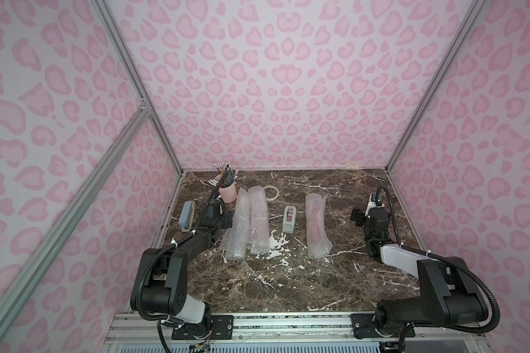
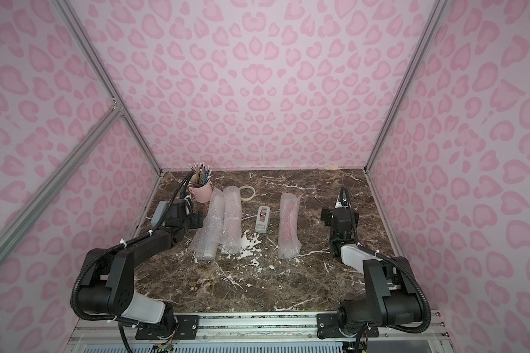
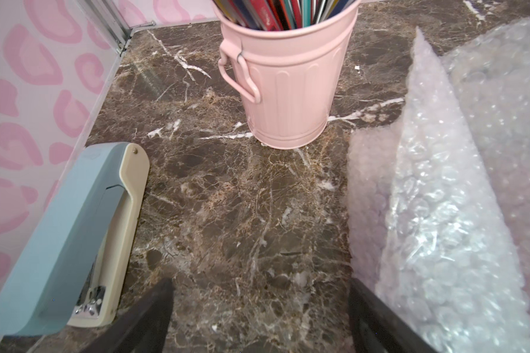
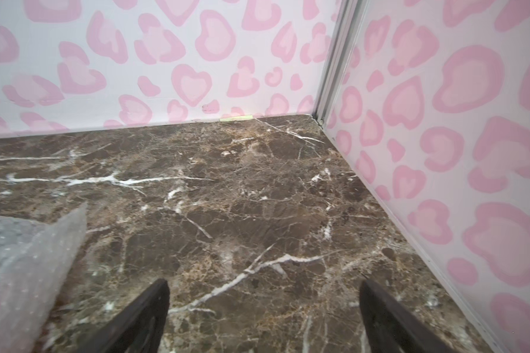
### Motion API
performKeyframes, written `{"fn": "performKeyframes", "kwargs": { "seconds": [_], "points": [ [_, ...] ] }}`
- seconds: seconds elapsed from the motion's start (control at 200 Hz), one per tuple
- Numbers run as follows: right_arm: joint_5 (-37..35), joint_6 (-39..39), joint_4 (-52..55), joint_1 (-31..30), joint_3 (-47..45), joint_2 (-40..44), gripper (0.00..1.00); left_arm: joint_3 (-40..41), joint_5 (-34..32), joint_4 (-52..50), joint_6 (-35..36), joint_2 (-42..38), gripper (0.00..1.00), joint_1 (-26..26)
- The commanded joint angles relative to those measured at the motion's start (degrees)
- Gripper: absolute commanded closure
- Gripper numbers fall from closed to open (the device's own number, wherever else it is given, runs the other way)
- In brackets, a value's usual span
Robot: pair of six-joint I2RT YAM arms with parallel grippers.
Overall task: Wrap wine bottles in bubble wrap
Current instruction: Reset both arms
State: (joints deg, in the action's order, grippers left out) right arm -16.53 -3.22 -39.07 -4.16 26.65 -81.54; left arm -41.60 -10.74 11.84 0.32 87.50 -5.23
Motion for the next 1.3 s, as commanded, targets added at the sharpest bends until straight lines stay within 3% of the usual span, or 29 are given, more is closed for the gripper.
{"fn": "performKeyframes", "kwargs": {
  "seconds": [0.0,0.29,0.42,0.455,0.475,1.295],
  "points": [
    [-0.93,0.04,-8.70,0.79,-1.68,-0.70,0.01,-0.49,2.82,4.54,1.80,0.06,0.11,0.91],
    [2.44,0.13,-8.17,1.56,-0.20,-2.82,0.01,0.79,4.92,5.58,1.81,-1.27,0.10,1.46],
    [0.72,-0.66,-8.74,1.55,-0.96,-1.67,0.01,0.87,5.26,5.79,1.94,-1.81,0.08,1.48],
    [0.70,-0.66,-8.25,1.53,-0.57,-1.71,0.01,0.66,5.38,5.60,2.06,-1.74,0.07,1.46],
    [0.94,-0.52,-8.01,1.60,-0.51,-1.76,0.01,0.54,5.38,5.56,2.05,-1.73,0.00,1.47],
    [-0.42,-0.72,-10.54,1.70,-2.66,2.08,0.01,2.34,8.89,6.80,2.59,-4.30,0.02,1.46]
  ]
}}
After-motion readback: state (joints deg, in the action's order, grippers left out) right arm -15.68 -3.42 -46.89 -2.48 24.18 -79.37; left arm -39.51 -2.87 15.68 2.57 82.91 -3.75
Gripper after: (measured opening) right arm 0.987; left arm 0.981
